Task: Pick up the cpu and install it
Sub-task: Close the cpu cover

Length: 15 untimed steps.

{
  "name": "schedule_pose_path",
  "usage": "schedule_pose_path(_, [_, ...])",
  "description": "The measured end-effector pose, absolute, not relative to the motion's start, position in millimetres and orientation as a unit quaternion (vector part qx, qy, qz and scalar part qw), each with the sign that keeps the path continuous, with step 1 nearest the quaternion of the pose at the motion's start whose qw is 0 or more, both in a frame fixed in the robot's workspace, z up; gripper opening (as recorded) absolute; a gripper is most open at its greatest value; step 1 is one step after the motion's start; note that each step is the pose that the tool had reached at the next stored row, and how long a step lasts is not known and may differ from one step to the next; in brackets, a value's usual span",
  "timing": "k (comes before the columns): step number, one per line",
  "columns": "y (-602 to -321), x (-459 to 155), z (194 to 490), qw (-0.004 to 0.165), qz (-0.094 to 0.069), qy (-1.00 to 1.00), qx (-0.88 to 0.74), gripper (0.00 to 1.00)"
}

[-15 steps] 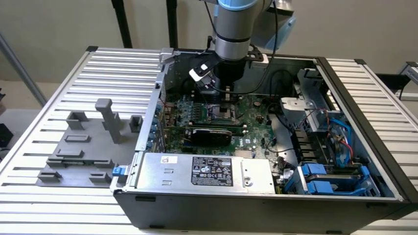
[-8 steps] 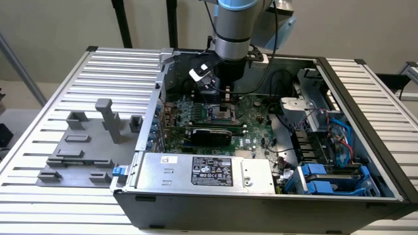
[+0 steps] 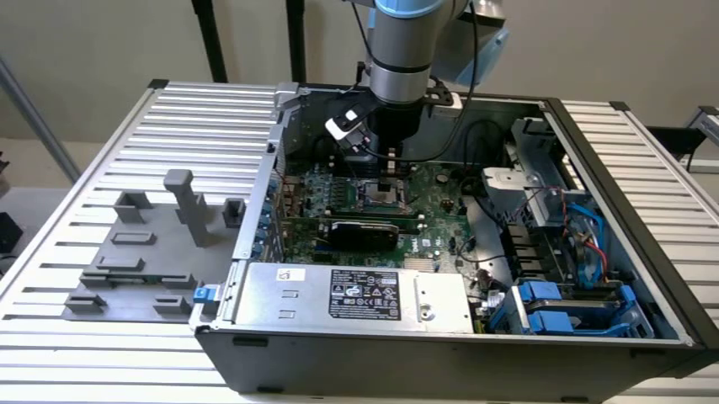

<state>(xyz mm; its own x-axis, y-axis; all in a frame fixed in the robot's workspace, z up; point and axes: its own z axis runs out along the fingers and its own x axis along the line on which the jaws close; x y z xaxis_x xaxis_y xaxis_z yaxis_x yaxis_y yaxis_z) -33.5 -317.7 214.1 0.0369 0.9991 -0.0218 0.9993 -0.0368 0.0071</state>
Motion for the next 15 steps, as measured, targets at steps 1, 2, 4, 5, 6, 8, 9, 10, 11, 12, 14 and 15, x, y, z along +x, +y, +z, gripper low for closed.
schedule_pose_path(1, [-317.7,-33.5,214.1,0.01,-0.005,0.694,0.72,0.11])
schedule_pose_path(2, [-317.7,-33.5,214.1,0.01,-0.005,0.694,0.72,0.11])
schedule_pose_path(4, [-317.7,-33.5,214.1,0.01,-0.005,0.694,0.72,0.11])
schedule_pose_path(5, [-317.7,-33.5,214.1,0.01,-0.005,0.694,0.72,0.11])
schedule_pose_path(6, [-317.7,-33.5,214.1,0.01,-0.005,0.694,0.72,0.11])
schedule_pose_path(8, [-317.7,-33.5,214.1,0.01,-0.005,0.694,0.72,0.11])
schedule_pose_path(9, [-317.7,-33.5,214.1,0.01,-0.005,0.694,0.72,0.11])
schedule_pose_path(10, [-317.7,-33.5,214.1,0.01,-0.005,0.694,0.72,0.11])
schedule_pose_path(11, [-317.7,-33.5,214.1,0.01,-0.005,0.694,0.72,0.11])
schedule_pose_path(12, [-317.7,-33.4,214.1,0.01,-0.005,0.694,0.72,0.11])
schedule_pose_path(14, [-317.8,-32.2,215.6,0.01,-0.006,0.694,0.72,0.11])
schedule_pose_path(15, [-317.8,-30.4,217.2,0.01,-0.006,0.694,0.72,0.11])
